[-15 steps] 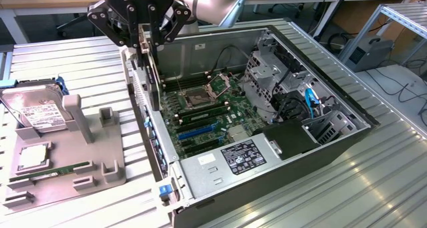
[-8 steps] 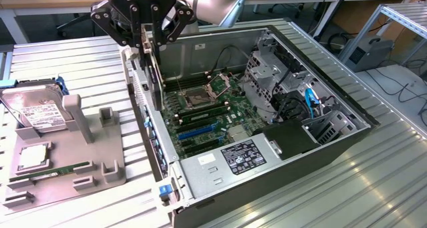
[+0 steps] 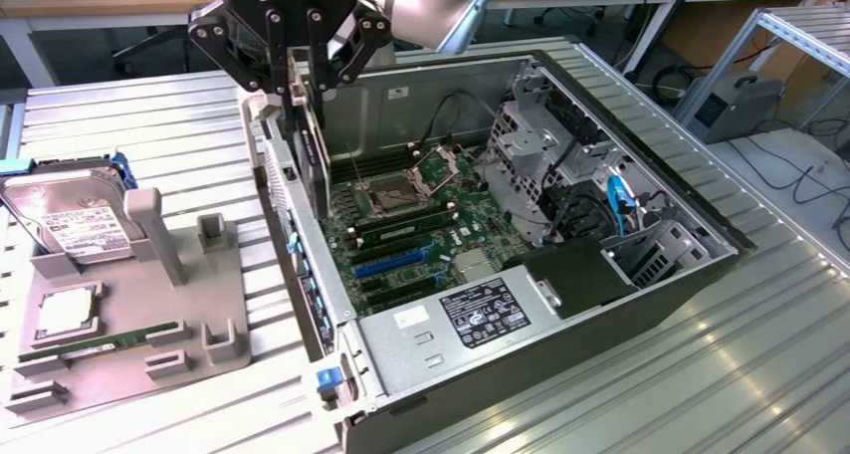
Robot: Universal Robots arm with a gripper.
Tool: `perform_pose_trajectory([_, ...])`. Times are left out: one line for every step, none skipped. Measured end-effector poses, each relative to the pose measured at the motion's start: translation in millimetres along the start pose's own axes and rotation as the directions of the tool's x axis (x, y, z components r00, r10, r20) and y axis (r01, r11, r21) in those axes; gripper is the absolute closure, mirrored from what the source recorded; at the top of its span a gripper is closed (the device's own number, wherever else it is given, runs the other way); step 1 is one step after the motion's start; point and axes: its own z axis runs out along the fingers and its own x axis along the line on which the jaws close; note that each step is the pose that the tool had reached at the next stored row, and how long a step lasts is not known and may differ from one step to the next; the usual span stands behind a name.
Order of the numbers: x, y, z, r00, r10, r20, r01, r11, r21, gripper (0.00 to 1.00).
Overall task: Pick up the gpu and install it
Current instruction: 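Pick up the gpu and move the gpu toward the slot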
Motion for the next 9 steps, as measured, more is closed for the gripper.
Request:
perform_pose_trajectory([-0.7, 0.1, 0.1, 1.0, 0.0, 0.0, 0.0, 1.0, 0.0, 0.73])
perform_pose_trajectory([-1.1, 0.1, 0.1, 1.0, 0.0, 0.0, 0.0, 1.0, 0.0, 0.73])
perform_pose_trajectory([-1.6, 0.2, 0.2, 1.0, 0.0, 0.0, 0.0, 1.0, 0.0001, 0.73])
perform_pose_trajectory([-2.1, 0.2, 0.2, 1.0, 0.0, 0.0, 0.0, 1.0, 0.0001, 0.73])
perform_pose_trajectory([-2.6, 0.3, 0.3, 1.0, 0.0, 0.0, 0.0, 1.0, 0.0001, 0.73])
perform_pose_trajectory([-3.1, 0.3, 0.4, 1.0, 0.0, 0.0, 0.0, 1.0, 0.0001, 0.73])
perform_pose_trajectory([-3.9, 0.4, 0.5, 1.0, 0.0, 0.0, 0.0, 1.0, 0.0001, 0.73])
perform_pose_trajectory([-4.4, 0.5, 0.5, 1.0, 0.0, 0.0, 0.0, 1.0, 0.0001, 0.73])
perform_pose_trajectory([-4.8, 0.5, 0.6, 1.0, 0.0, 0.0, 0.0, 1.0, 0.0002, 0.73])
